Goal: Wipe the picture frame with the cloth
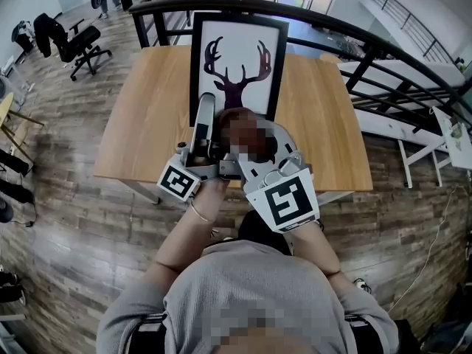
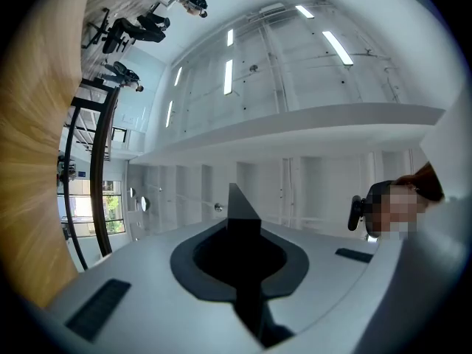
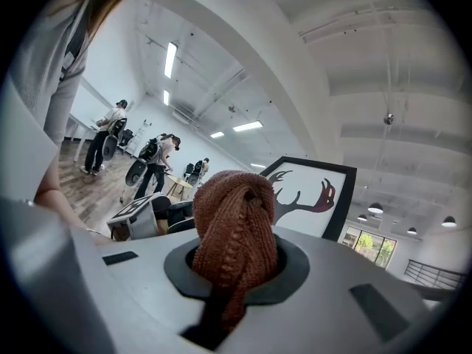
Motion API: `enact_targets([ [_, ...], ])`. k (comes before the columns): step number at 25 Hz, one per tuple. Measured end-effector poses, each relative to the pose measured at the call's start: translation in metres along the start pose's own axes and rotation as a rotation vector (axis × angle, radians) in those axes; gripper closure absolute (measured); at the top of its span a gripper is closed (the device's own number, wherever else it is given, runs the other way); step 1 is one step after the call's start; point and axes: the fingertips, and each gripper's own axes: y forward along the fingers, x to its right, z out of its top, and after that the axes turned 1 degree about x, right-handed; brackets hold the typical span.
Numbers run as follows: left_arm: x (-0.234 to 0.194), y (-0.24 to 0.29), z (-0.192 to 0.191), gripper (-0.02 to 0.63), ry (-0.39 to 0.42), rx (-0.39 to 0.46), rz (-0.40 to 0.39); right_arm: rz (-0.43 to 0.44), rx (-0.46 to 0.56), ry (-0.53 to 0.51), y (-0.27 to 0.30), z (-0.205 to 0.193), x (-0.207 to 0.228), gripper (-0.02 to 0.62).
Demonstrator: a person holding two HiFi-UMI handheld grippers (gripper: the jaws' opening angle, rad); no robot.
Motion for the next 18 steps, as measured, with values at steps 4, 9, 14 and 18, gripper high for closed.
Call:
enact_targets([
  [4, -0.002, -0.001, 0.000, 0.589, -0.006, 0.019, 0.015, 0.030, -0.025, -0.024, 0.001, -0.002, 0.000, 0.549],
  [9, 0.000, 0.000, -0.001, 0.589, -0.033, 0.018, 0.002, -0.042, 0.224, 0.125, -0.017, 0.038, 0.021, 0.549],
  [14, 0.005, 0.001, -0.001, 0.589, -0.019, 0.005, -0.018, -0.235, 0.391, 0.002, -0.062, 0.084, 0.086, 0.549],
  [18, 0.004, 0.001, 0.001, 0.589, -0.047, 0.012, -0.016, -0.336, 0.453, -0.047, -0.070, 0.119, 0.131, 0.549],
])
